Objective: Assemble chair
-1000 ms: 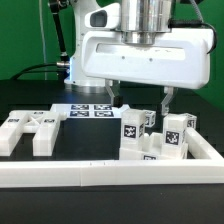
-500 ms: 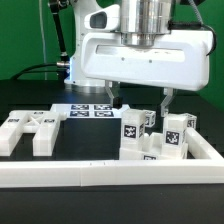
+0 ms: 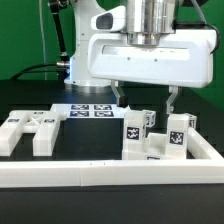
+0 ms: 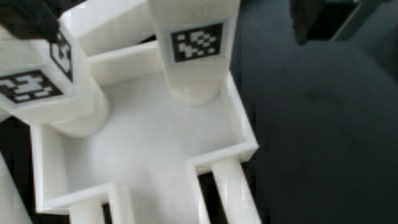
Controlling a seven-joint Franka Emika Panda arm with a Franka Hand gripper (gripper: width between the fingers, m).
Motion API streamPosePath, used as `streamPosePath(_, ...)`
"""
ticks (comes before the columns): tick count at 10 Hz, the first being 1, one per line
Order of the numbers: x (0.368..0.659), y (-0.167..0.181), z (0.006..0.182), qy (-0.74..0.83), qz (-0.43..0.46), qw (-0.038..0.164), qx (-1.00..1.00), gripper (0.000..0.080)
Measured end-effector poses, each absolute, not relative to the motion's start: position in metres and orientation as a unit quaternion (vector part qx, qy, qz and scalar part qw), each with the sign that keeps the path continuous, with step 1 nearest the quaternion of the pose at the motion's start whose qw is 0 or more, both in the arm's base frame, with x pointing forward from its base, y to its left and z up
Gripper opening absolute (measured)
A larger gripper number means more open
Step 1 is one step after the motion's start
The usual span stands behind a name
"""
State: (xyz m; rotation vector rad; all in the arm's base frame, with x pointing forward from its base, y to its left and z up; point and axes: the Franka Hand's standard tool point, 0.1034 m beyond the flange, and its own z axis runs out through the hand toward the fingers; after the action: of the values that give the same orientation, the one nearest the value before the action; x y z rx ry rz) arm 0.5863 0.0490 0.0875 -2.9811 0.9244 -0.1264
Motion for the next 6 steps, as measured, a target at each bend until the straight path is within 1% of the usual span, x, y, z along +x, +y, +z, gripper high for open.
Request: streamPosePath(6,0.5908,0.0469,0.0867,0.286,-0.077,0.014,-0.955,0.0649)
